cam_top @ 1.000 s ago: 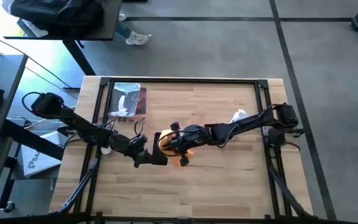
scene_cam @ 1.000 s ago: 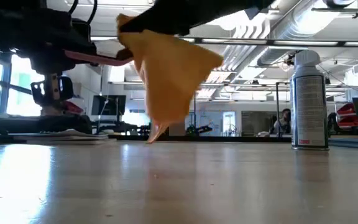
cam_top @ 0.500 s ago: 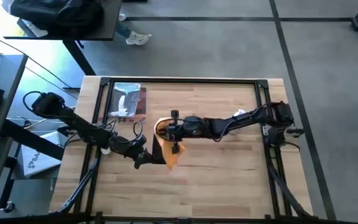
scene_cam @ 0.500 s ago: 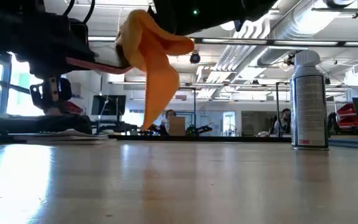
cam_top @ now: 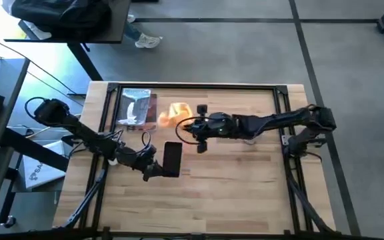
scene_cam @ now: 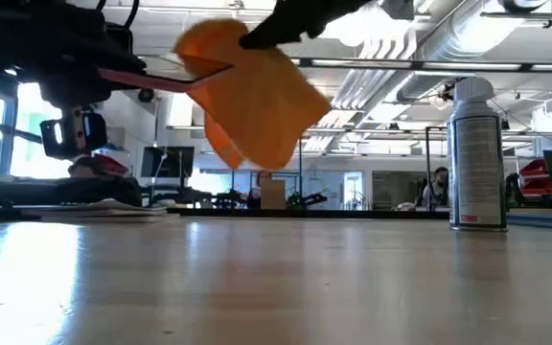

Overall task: Apply microfiber cloth
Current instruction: Wipe the front and back of the cellphone with the yellow microfiber cloth

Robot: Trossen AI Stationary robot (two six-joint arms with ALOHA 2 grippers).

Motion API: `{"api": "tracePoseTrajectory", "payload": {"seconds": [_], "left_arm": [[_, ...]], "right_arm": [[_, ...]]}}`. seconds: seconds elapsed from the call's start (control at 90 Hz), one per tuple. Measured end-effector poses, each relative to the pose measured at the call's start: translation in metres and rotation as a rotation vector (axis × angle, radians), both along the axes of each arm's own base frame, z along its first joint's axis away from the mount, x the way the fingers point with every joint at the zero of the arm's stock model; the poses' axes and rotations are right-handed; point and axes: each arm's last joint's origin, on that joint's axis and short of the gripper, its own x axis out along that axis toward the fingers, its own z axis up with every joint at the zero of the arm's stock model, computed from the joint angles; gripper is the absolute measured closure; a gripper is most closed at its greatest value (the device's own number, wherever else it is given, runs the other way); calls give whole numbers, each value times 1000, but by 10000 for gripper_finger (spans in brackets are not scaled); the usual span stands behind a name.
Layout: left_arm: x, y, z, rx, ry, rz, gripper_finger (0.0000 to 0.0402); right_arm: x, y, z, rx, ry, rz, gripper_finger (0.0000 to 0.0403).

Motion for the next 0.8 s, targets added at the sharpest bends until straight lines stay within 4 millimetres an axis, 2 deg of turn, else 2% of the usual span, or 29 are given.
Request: {"api": "tracePoseTrajectory", "payload": {"seconds": [0.078,0.167,0.422,0.567,0.678,0.8], "left_arm": [[0,1,0,1,3,7,389],[1,2,-1,7,3,13,389],[0,2,-1,8,4,17,389],[0,2,-1,10,-1,25,389],[0,2,0,21,-6,22,389],[1,2,0,27,-18,24,389]], "right_arm": [[1,8,2,21,-20,60,403],[7,14,-5,53,-30,77,403],[35,27,-45,240,-52,176,403],[46,32,-59,386,-71,276,403],[48,32,-67,421,-48,290,403],[49,22,-68,375,-50,219,403]]}}
